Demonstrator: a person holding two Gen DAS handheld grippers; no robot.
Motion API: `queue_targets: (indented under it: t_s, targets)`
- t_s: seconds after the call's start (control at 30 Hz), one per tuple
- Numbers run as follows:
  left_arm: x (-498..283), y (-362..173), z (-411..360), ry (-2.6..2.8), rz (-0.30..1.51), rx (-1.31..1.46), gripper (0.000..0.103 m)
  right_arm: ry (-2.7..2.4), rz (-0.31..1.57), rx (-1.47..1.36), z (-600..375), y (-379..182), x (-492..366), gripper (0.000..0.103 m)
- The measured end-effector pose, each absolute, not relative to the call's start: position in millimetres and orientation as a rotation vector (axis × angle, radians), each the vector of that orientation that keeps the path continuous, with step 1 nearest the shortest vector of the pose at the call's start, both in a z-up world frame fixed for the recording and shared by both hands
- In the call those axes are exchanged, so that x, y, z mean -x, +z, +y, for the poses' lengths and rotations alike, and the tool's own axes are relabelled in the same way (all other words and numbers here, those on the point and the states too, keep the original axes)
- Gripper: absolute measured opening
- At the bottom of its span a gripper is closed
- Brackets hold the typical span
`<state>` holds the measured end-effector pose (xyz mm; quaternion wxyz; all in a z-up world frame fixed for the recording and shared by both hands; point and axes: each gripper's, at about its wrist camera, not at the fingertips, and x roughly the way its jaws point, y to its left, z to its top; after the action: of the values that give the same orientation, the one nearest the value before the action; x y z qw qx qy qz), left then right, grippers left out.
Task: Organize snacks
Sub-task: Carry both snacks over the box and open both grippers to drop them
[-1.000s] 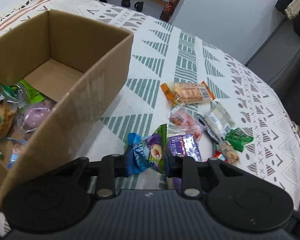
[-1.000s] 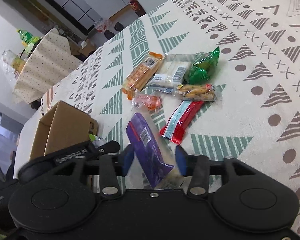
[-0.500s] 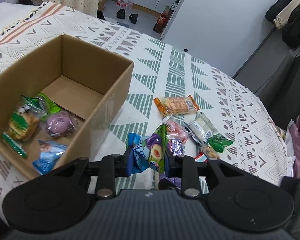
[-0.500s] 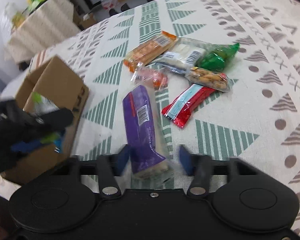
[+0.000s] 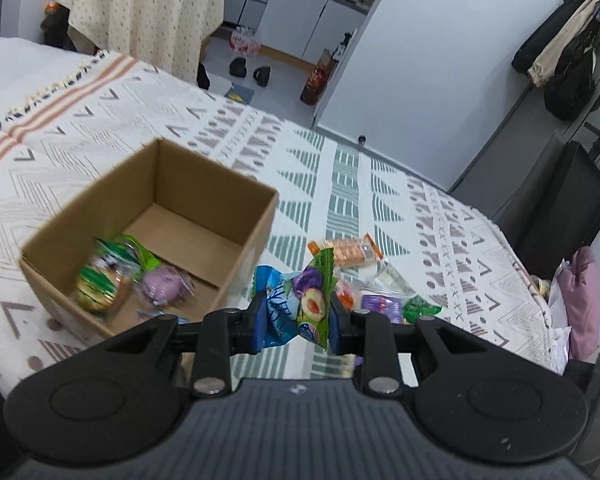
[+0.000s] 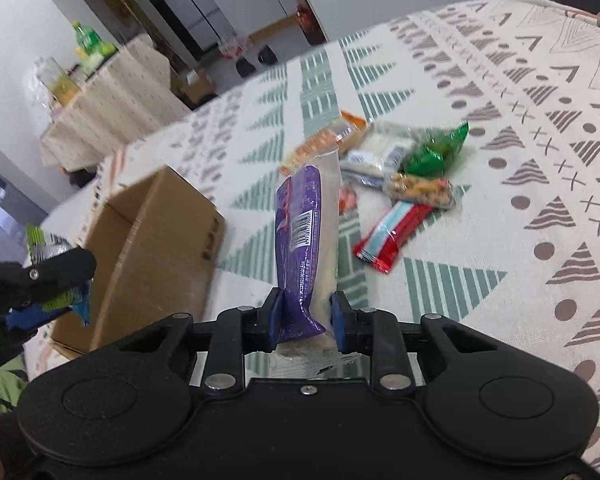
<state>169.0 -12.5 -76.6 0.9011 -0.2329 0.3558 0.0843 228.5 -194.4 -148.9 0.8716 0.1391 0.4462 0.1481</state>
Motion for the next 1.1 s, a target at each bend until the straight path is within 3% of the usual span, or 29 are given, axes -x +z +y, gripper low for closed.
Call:
queue_targets:
  t_s: [0.6,1.1]
  targets:
    - [-141,-50,32,0.26,0.676,0.483,0.029,0.444,0.813,-0.342,-177,-110,-216,0.025]
    - [-142,-70,73,0.281,0.721,0.569,0.029,0.505,0.78,-0.347,-141,-102,-216,0.025]
